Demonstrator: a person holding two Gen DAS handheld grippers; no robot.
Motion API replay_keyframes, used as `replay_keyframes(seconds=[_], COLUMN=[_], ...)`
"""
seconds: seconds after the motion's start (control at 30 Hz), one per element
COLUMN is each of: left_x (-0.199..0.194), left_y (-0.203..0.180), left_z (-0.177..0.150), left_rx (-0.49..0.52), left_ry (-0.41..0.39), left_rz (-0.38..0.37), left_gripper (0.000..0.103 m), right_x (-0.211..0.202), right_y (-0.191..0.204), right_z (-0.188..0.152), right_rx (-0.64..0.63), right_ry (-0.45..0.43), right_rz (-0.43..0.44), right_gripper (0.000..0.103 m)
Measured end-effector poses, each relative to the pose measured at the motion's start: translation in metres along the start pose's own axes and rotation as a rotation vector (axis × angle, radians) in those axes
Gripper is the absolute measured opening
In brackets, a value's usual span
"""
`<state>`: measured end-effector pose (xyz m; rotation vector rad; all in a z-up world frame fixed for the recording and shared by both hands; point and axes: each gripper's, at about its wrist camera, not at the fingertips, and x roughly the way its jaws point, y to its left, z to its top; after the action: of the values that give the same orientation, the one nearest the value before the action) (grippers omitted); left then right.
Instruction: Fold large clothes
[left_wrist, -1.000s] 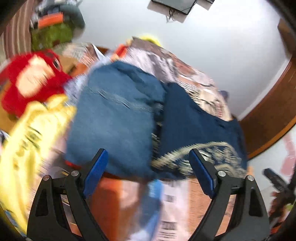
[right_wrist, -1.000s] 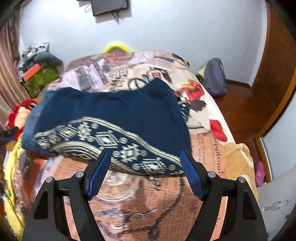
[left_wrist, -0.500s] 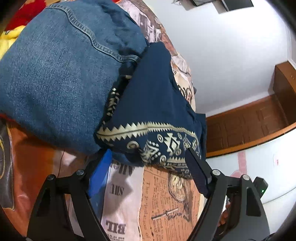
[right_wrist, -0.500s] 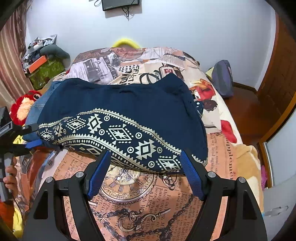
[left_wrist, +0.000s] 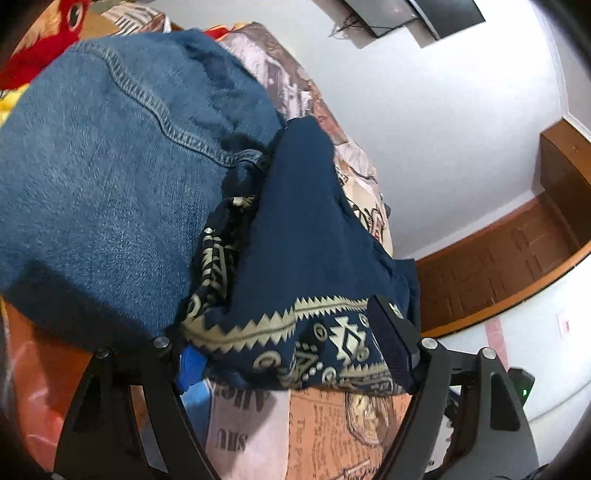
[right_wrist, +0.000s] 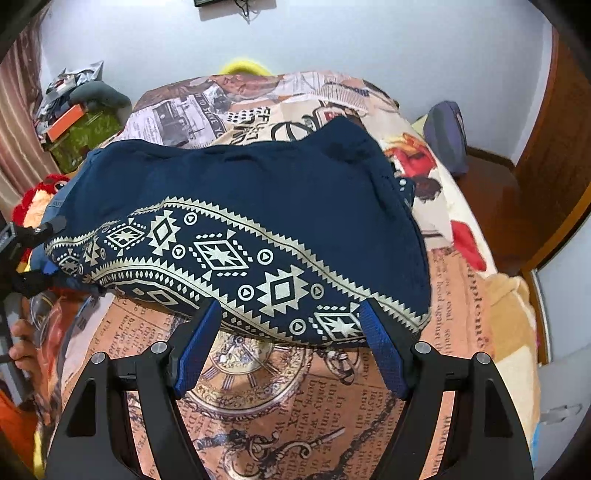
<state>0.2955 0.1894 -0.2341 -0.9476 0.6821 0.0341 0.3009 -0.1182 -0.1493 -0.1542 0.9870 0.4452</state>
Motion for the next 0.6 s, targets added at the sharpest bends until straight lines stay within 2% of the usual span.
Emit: replay_keyframes(seconds=[0.07,0.17,0.2,0.23,0.27,0.3,0.4,0.6], left_x=[0.003,0.010,0.013,0.014,0.015,0.016,0.009,-0.033], left_y=[0.000,-0.010,-0.015,-0.020,-0.026,-0.029,-0.050,-0.090], left_z=[0.001,0.007,0.010,0.013,0.016,0.019,0.032,0.060], left_rx=[-0.011,0.015,0.029,0.054,0.076,0.083,0.128,0.198], left_ry=[-0.018,-0.046,-0.054,-0.066,-0.065,-0.059,-0.086,-0.146], left_rz=[0.021,0.119,0.157,0.175,0.173,0.167,0.152,0.047], left_gripper=[0.075,0.056,0.045,0.026,0.013,0.009,0.005,0.004], right_x=[0.003,0.007,0.008,0.009,0.009,0.010,0.009,-0.002], right_y=[0.000,0.002,0.003,0.004,0.005,0.005,0.008,0.019], right_z=[0.000,0.001,0.002,0.003,0.004,0.006,0.011,0.038], right_rx=[0.017,0.026,0.027,0.030,0.032,0.034,0.040,0.056], right_ry=[0.010,0.018,0.020,0.022,0.023,0.026,0.027,-0.008], right_rz=[0.013,0.025,0.024,0.022,0.021,0.021,0.024,0.042], right_gripper=[0.074,0.074,0.074,0.074,0.074,0.074,0.074,0.074])
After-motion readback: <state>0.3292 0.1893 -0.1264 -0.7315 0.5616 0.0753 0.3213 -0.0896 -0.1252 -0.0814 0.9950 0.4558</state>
